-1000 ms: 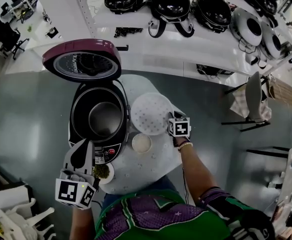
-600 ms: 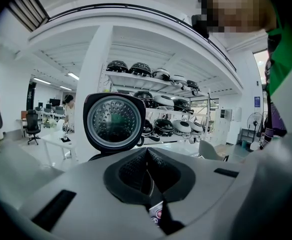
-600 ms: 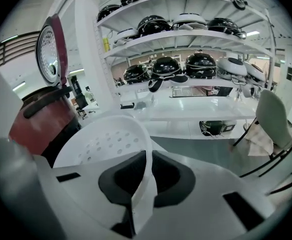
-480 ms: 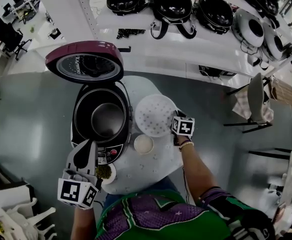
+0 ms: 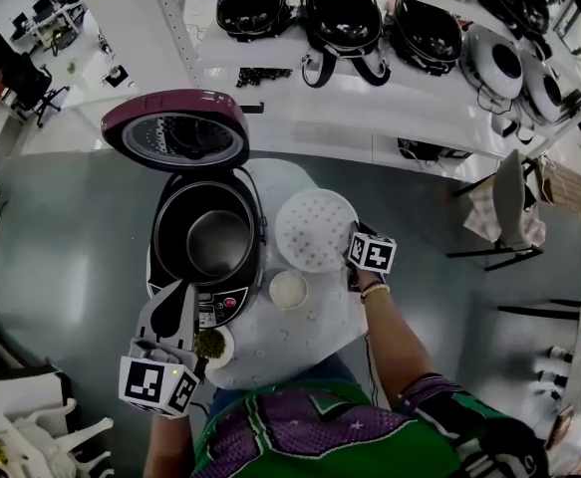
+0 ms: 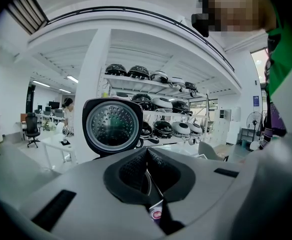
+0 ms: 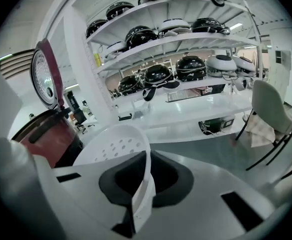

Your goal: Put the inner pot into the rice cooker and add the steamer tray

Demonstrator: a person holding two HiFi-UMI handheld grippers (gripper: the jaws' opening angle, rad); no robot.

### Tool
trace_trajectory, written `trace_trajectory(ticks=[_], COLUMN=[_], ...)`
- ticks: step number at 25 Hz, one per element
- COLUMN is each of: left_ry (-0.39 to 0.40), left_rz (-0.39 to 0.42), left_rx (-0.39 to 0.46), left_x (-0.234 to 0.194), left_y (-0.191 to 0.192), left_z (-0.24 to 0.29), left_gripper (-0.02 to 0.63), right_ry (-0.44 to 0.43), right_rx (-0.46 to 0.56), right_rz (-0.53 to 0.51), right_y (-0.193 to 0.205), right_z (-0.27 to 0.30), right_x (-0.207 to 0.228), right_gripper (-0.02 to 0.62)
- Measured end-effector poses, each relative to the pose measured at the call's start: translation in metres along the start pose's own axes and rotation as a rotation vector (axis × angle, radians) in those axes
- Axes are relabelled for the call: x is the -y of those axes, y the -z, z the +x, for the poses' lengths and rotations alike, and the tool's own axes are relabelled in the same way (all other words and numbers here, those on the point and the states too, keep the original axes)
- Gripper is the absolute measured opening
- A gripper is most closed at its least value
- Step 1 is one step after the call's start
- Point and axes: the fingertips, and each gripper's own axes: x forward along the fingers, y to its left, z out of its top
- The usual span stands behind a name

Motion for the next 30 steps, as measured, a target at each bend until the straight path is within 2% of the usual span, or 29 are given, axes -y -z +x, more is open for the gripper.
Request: trace_trajectory(ticks=[15,24,30], left_ry=[-0.018,0.052,0.081], left_rz=[0.015,0.013,-0.041], left_rx=[0.037,0.107,0.159], left_x=[0.020,0.011,-0.012], left_y=[-0.003,-0.029,-0.040], left_z=[-0.045,-0.075,-0.103], left_gripper=[0.021,0.021,0.021], right_ry=[-0.020,0.024,0.059], right_rx=[0.092,0.151,0.205], right_rz=[0.054,0.101,0.110], right_y=[-0.021,-0.029,-0.037], right_z=[-0.057,-0.117,-0.167], right_x=[0.012,0.014,0.001], right_gripper=[0.018,0.020,0.020])
